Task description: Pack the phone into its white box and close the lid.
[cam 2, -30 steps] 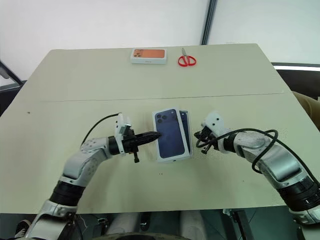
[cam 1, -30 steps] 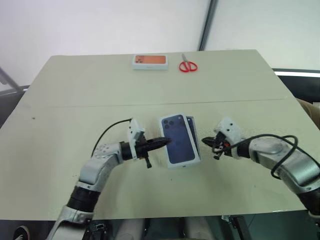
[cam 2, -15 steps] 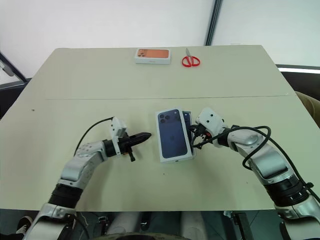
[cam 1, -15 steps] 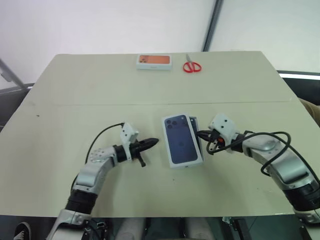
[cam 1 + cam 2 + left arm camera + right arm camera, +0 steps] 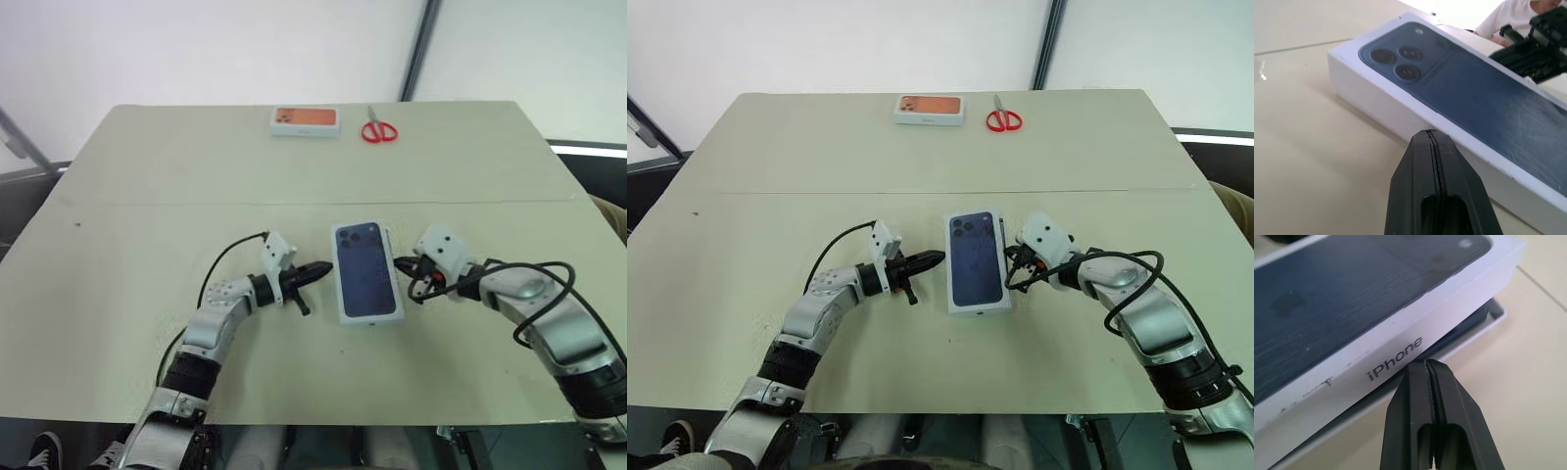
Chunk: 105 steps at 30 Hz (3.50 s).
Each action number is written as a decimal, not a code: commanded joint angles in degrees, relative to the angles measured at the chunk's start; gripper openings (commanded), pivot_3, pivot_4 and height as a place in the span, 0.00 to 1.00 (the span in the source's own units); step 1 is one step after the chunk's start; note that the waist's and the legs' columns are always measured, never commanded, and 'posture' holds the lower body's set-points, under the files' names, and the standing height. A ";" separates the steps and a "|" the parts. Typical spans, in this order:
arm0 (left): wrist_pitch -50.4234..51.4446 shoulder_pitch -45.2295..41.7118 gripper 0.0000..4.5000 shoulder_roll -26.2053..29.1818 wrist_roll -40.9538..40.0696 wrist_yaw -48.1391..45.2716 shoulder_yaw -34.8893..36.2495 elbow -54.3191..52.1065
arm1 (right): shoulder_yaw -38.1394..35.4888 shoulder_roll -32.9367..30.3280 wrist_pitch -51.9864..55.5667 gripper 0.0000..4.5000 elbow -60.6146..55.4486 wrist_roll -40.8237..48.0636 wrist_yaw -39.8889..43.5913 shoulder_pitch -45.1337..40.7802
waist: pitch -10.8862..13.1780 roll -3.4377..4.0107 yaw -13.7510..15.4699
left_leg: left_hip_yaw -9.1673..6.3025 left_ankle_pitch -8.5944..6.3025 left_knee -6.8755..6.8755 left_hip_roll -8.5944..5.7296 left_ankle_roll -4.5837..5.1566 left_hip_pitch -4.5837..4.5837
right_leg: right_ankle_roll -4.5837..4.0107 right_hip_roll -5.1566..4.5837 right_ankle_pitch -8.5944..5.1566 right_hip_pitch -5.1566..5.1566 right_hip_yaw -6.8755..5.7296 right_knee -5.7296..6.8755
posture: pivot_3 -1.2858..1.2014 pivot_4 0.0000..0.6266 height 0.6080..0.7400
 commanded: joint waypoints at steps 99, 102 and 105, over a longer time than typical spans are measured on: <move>15.42 4.18 1.00 24.06 -11.55 -7.57 19.15 -11.85 | -14.38 3.18 -0.75 0.99 -3.11 12.07 20.40 -0.65 | -0.11 -0.12 -1.32 | -0.16 -0.09 -0.23 0.04 0.06 0.54 | 0.04 -0.03 -0.05 0.62 -0.11 -0.34 | 0.52 0.24 1.00; 14.28 9.01 1.00 26.52 -12.16 -8.40 21.89 -13.76 | -16.32 2.13 -2.75 0.99 -4.34 13.00 21.72 2.92 | -0.11 -0.10 -1.27 | -0.13 -0.08 -0.20 0.03 0.05 0.41 | 0.04 -0.07 -0.04 0.48 -0.09 -0.30 | 0.52 0.24 1.00; 15.23 12.70 1.00 28.07 -13.12 -7.72 24.93 -13.58 | -17.73 0.91 -4.98 0.99 -3.88 12.24 22.25 5.95 | -0.11 -0.09 -1.25 | -0.10 -0.09 -0.18 0.04 0.05 0.41 | 0.02 -0.11 -0.04 0.49 -0.06 -0.31 | 0.52 0.24 1.00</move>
